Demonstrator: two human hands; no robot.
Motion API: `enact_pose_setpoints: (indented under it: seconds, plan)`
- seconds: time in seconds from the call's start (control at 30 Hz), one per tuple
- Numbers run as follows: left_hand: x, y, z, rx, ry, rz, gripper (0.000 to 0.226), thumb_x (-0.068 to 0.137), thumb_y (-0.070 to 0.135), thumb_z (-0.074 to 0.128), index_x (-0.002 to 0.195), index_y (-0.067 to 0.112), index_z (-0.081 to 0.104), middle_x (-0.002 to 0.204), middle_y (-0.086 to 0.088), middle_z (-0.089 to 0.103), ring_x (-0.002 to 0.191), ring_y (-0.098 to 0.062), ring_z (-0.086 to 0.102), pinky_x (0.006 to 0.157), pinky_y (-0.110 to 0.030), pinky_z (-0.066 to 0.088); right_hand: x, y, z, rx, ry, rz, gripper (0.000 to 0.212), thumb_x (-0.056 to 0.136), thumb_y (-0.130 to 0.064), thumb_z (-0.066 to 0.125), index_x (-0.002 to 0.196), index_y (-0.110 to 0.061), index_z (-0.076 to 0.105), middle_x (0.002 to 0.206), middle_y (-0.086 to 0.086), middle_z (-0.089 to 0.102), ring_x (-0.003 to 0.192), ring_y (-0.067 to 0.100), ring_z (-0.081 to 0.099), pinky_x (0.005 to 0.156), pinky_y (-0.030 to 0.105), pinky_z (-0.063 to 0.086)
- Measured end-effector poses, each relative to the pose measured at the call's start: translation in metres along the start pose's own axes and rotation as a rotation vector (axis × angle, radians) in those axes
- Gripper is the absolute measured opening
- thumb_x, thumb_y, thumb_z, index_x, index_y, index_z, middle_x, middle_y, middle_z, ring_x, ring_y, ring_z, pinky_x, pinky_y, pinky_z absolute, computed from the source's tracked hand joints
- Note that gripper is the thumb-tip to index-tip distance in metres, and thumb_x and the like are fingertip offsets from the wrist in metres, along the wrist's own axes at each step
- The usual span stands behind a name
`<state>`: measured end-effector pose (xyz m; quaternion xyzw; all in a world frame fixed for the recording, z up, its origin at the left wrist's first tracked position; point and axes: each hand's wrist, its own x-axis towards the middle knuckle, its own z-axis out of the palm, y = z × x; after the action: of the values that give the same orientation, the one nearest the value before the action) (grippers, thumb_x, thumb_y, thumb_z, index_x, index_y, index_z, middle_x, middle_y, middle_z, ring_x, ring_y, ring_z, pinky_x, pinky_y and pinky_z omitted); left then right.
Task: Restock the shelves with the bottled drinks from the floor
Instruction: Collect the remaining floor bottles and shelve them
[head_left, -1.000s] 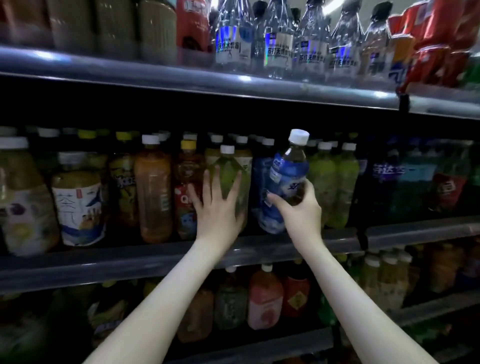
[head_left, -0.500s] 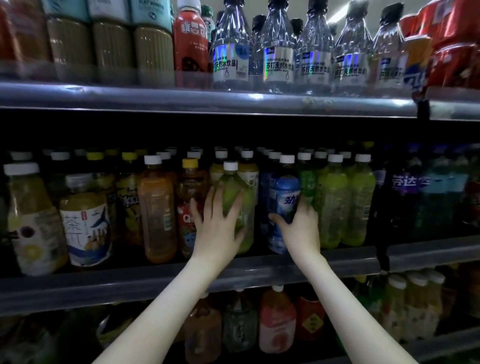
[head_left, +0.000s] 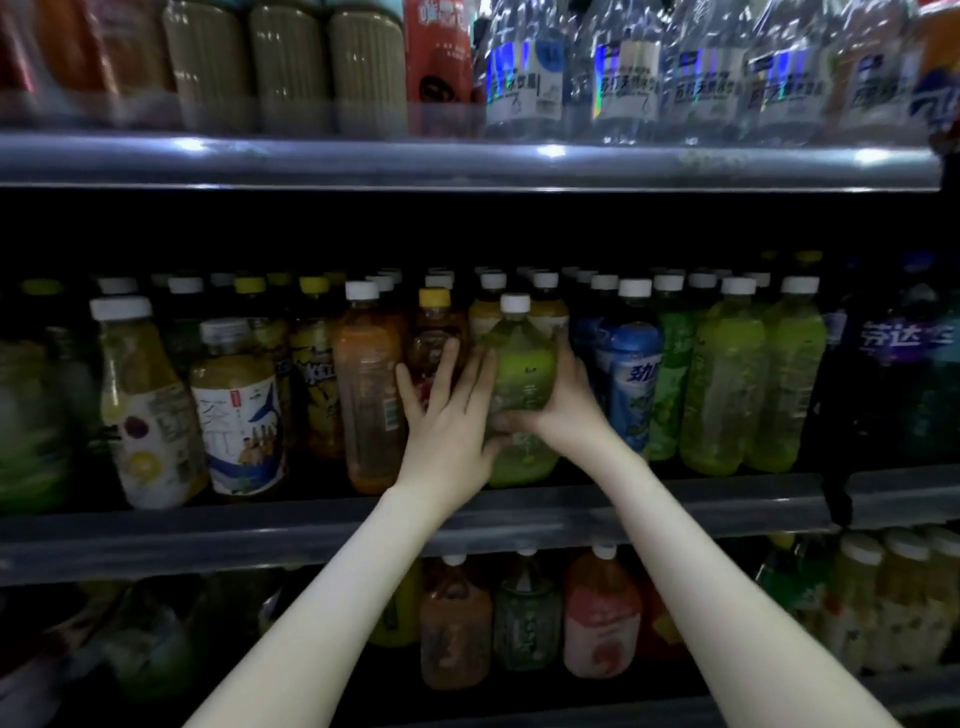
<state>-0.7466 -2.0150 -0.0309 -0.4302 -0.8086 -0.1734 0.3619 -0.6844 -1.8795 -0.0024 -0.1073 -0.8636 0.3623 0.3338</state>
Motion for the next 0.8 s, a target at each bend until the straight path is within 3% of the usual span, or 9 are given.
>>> enact_pose_setpoints:
  seconds: [0.1,0.2,0.3,0.37,0.47,0.57,0.67,0.8]
  plan:
    - [-0.004,-0.003,-0.001,-0.091,0.03,0.04,0.087,0.088,0.032,0.062,0.153,0.015,0.006,0.161,-0.003,0.011,0.141,-0.009,-0.025,0.104,-0.044,-0.032,-0.006,0.002,-0.009,0.006,-0.013,0.033,0.113,0.068,-0.027,0.085,0.153,-0.024,0.011,0.151,0.008,0.021,0.142,0.025,0.014,0.112,0.043,0.025]
    - [-0.009,-0.009,0.004,-0.182,0.104,0.065,0.088,0.083,0.024,0.069,0.152,0.012,0.017,0.158,-0.008,0.022,0.145,-0.012,-0.007,0.112,-0.04,-0.014,-0.016,0.005,-0.009,0.111,-0.005,0.0,0.104,0.071,-0.022,0.083,0.15,-0.022,0.015,0.146,0.01,0.027,0.138,0.028,0.024,0.112,0.045,0.031]
    - [-0.021,-0.006,0.009,-0.312,0.199,0.118,0.087,0.083,0.015,0.071,0.15,0.018,0.016,0.155,-0.008,0.02,0.144,-0.025,0.011,0.115,-0.048,0.007,-0.033,0.005,-0.011,0.231,0.025,-0.089,0.09,0.075,-0.013,0.081,0.136,-0.019,0.015,0.131,0.001,0.034,0.122,0.013,0.045,0.089,0.009,0.044]
    - [-0.027,-0.002,0.01,-0.483,0.275,0.146,0.089,0.08,0.01,0.075,0.145,0.024,0.015,0.146,-0.003,0.018,0.138,-0.031,0.019,0.114,-0.048,0.023,-0.048,0.006,-0.013,0.178,0.057,-0.203,0.086,0.073,-0.014,0.083,0.127,-0.022,0.016,0.122,-0.009,0.034,0.112,-0.006,0.045,0.083,0.002,0.041]
    - [-0.039,-0.003,0.007,-0.663,0.279,0.116,0.102,0.072,0.016,0.084,0.143,0.026,0.011,0.141,-0.003,0.022,0.136,-0.028,0.028,0.113,-0.032,0.03,-0.072,0.008,-0.011,0.076,0.074,-0.386,0.091,0.075,-0.009,0.081,0.14,-0.019,0.019,0.129,-0.007,0.037,0.121,-0.007,0.041,0.098,0.011,0.039]
    - [-0.051,-0.001,-0.004,-0.826,0.167,0.016,0.112,0.071,0.018,0.084,0.144,0.033,0.0,0.131,0.002,0.044,0.124,-0.013,0.048,0.102,-0.015,0.038,-0.09,0.004,-0.007,-0.069,0.154,-0.566,0.081,0.074,0.009,0.076,0.142,-0.003,0.034,0.135,0.006,0.036,0.129,-0.008,0.033,0.107,0.012,0.03]
    - [-0.06,0.003,-0.017,-0.873,0.256,0.037,0.094,0.072,0.008,0.082,0.142,0.03,0.023,0.126,0.011,0.048,0.115,-0.013,0.054,0.096,-0.022,0.046,-0.104,-0.008,-0.014,-0.106,0.198,-0.698,0.077,0.072,0.013,0.074,0.138,-0.005,0.037,0.135,0.008,0.037,0.133,-0.005,0.029,0.11,0.015,0.027]
    - [-0.082,0.006,-0.038,-0.855,0.289,0.101,0.078,0.077,0.017,0.075,0.135,0.022,0.024,0.135,-0.003,0.041,0.117,-0.02,0.054,0.096,-0.033,0.049,-0.123,-0.017,-0.019,-0.11,0.193,-0.805,0.082,0.067,0.017,0.075,0.135,-0.006,0.036,0.136,0.012,0.036,0.136,0.011,0.031,0.113,0.023,0.029]
